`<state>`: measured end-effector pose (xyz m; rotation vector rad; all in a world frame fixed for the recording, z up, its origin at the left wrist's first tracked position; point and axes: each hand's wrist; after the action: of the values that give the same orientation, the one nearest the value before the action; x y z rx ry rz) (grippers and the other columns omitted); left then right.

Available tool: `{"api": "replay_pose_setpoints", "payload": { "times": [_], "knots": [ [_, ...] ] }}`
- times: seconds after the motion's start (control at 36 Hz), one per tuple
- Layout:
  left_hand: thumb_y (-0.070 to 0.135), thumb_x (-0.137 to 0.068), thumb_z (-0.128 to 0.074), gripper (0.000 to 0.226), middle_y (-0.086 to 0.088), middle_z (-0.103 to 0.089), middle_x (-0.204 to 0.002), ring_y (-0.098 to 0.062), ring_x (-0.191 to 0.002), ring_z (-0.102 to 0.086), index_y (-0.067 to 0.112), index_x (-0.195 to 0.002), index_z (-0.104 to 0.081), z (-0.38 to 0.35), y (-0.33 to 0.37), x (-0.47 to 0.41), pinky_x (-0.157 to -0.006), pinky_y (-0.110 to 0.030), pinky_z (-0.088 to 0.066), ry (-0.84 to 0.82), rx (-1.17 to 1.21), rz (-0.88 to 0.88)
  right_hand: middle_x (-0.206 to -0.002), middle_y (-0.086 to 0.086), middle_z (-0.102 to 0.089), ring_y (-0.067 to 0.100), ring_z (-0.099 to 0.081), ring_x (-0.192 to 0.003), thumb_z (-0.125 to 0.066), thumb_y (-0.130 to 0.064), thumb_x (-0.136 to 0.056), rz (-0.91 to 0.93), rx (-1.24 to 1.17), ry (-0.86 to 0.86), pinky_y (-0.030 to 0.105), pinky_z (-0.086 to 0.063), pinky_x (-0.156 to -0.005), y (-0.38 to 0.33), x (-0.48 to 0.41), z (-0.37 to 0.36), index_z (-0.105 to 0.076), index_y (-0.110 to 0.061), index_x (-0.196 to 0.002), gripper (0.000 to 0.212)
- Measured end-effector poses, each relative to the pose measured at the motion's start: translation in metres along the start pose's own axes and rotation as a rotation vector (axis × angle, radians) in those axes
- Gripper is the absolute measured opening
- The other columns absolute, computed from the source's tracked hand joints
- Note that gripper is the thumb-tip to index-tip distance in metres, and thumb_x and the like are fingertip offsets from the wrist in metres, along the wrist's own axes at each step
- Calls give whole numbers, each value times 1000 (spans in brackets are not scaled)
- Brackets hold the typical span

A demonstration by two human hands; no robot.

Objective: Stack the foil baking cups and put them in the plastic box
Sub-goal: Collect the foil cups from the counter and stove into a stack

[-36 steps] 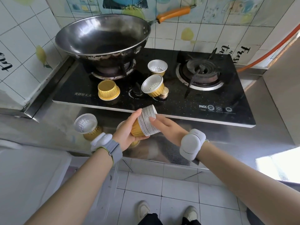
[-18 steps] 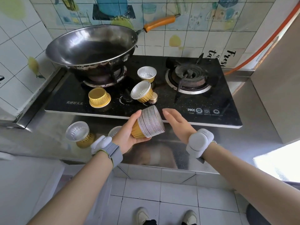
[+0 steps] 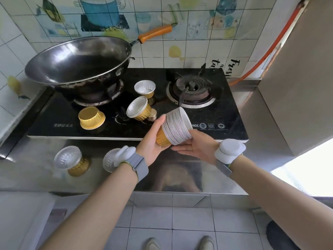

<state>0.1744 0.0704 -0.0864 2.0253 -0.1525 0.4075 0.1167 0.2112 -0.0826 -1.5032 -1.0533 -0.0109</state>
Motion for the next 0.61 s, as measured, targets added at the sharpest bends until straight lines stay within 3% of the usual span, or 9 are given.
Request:
{"api": "replay_pose_setpoints", "payload": {
  "times": [0.08, 0.17, 0.31, 0.42, 0.53, 0.61],
  "knots": [
    [54, -75, -54, 68, -5, -50, -138, -22, -125, -50, 29, -137, -43, -7, 0, -7, -111, -46, -34, -18, -33, 22, -109, 14, -62, 18, -69, -77, -29, -23, -99, 1, -7, 17, 27, -54, -75, -5, 2, 10, -37, -6, -135, 41],
    [53, -85, -48, 61, -4, -48, -141, -22, -127, -47, 29, -140, -39, -18, -1, -17, -113, -48, -30, -10, -83, 55, -104, 14, -63, 18, -69, -73, -28, -21, -99, 11, -8, 44, 27, -54, -75, -9, 3, 23, -36, -4, -135, 40],
    [52, -90, -43, 42, 1, -50, -139, -18, -126, -47, 35, -129, -46, -32, -2, -31, -111, -46, -34, 34, -195, 50, -123, 23, -57, 25, -65, -84, -29, -17, -98, 45, 21, 98, 34, -49, -90, -19, 8, 38, -37, -5, -131, 36],
    [48, -89, -50, 47, -1, -49, -139, -21, -128, -45, 25, -130, -48, -40, -3, -46, -106, -44, -39, 123, -267, 39, -121, 21, -58, 26, -65, -81, -33, -16, -97, 49, 67, 209, 31, -52, -82, -27, 7, 53, -38, -8, -130, 34],
    [39, -92, -50, 45, -4, -46, -142, -22, -131, -43, 21, -133, -46, -48, -4, -59, -102, -42, -40, 163, -278, 39, -114, 15, -57, 35, -60, -112, -33, -16, -98, 46, 114, 267, 35, -47, -93, -35, 9, 64, -37, -10, -134, 37],
    [45, -93, -45, 48, -2, -45, -144, -20, -132, -42, 22, -135, -45, -58, -4, -66, -101, -40, -39, 140, -299, 58, -125, 18, -57, 37, -58, -116, -34, -19, -97, 62, 124, 299, 36, -45, -98, -40, 10, 69, -38, -9, -132, 37]
  ]
}}
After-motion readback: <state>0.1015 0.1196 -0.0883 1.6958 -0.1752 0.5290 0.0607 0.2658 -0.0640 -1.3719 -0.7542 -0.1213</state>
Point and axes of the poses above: each hand's wrist, its own x-axis away from the middle knuckle, its own z-axis out of the back of the hand, y = z × x
